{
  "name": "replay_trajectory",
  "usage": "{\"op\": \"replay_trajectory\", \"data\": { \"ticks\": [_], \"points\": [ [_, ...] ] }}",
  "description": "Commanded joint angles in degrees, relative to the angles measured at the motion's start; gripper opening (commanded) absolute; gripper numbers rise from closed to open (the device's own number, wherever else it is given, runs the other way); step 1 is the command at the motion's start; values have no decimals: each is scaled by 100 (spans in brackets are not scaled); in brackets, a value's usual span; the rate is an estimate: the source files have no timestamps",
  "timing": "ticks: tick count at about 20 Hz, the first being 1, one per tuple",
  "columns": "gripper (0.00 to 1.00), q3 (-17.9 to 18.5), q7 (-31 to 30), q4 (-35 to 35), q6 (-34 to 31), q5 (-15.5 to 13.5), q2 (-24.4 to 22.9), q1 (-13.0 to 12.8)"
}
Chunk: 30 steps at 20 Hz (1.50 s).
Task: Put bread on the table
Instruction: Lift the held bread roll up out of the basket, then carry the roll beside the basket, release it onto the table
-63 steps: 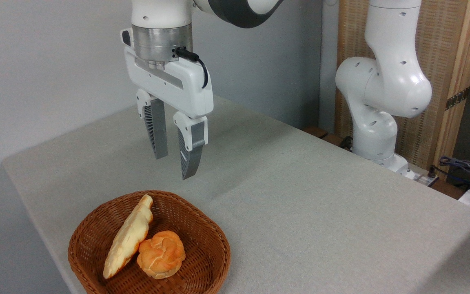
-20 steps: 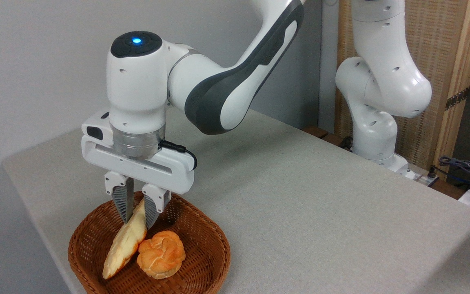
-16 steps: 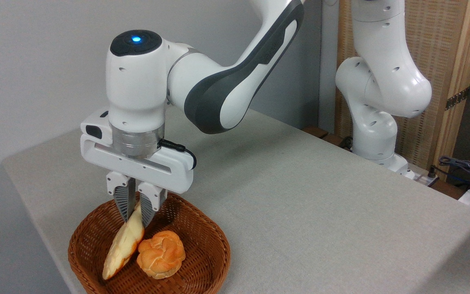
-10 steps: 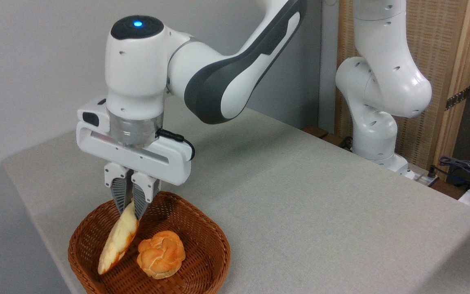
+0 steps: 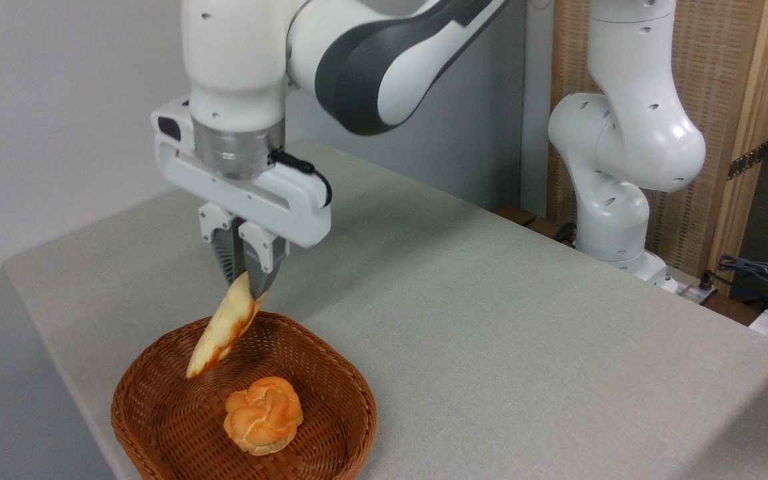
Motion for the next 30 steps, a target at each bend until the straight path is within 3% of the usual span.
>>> {"op": "replay_trajectory", "data": {
  "ticks": [1,11,12,13,14,15,16,21,30],
  "points": [
    [24,-12,465,-43,-636,272,-336,-12],
    [33,-21,1582,-96,-2254,325,-407,-21],
    [39,-21,1591,-113,-2273,325,-407,-21],
    [54,-21,1591,-113,-2273,325,-407,-21],
    [81,-29,1591,-113,-2273,325,-389,-29],
    [93,-56,1591,-113,-2264,325,-372,-30],
    [98,-73,1591,-113,-2247,351,-354,-30],
    [100,-337,1591,-122,-2229,677,-248,-30],
    [100,-363,1565,-34,-1897,668,-354,-30]
  ]
}}
